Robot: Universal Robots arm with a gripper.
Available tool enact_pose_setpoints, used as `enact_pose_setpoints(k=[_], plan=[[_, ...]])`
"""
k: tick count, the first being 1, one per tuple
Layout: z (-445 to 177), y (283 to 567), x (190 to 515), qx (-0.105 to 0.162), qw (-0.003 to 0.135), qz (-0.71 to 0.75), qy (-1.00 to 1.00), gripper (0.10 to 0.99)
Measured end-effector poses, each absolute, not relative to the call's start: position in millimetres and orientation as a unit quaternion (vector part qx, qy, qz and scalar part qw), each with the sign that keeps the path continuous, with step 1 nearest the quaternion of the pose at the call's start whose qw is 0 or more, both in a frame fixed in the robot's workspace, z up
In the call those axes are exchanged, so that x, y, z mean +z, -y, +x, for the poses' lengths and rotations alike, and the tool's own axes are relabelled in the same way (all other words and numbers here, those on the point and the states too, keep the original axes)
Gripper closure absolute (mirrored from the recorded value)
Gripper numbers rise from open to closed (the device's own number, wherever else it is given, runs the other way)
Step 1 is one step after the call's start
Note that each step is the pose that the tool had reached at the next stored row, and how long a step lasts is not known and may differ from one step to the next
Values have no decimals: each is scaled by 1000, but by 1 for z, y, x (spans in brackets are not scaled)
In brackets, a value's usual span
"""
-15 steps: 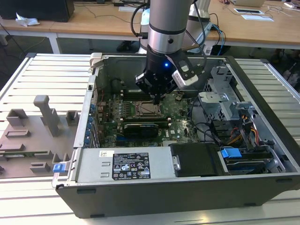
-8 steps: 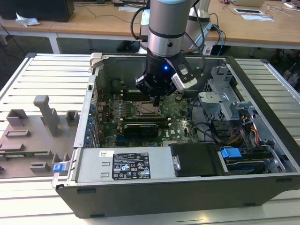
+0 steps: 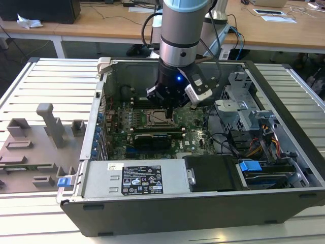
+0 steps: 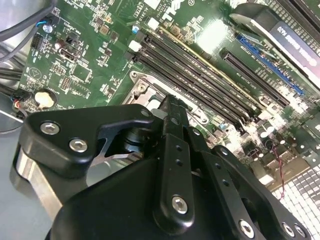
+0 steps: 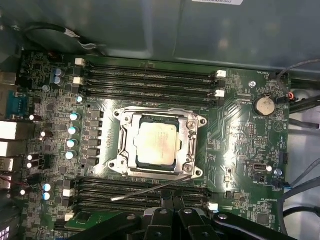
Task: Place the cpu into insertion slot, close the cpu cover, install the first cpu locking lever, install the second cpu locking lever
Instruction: 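Install the second cpu locking lever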
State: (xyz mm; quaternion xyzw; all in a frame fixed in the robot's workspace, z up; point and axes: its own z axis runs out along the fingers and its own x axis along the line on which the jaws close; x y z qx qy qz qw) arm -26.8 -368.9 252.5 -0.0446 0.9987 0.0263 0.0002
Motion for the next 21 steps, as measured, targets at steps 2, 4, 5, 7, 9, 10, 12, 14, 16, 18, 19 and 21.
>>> enact_pose_setpoints(k=[2,4,5,7,9,10,12,14,16,18,19,21], plan=[[-27,370,250,27,0,-45,-999,980],[-27,371,249,30,0,-45,-999,980],[-27,372,248,36,1,-45,-998,980],[-28,374,248,46,1,-45,-998,980],[-28,377,248,55,1,-45,-998,980],[-28,379,246,58,2,-45,-997,980],[-29,380,244,59,2,-44,-997,980],[-29,380,240,60,2,-45,-997,980],[-29,381,237,60,2,-45,-997,980],[-29,381,234,61,2,-45,-997,980],[-29,381,233,62,2,-45,-997,980],[-33,381,232,66,2,-45,-997,980]])
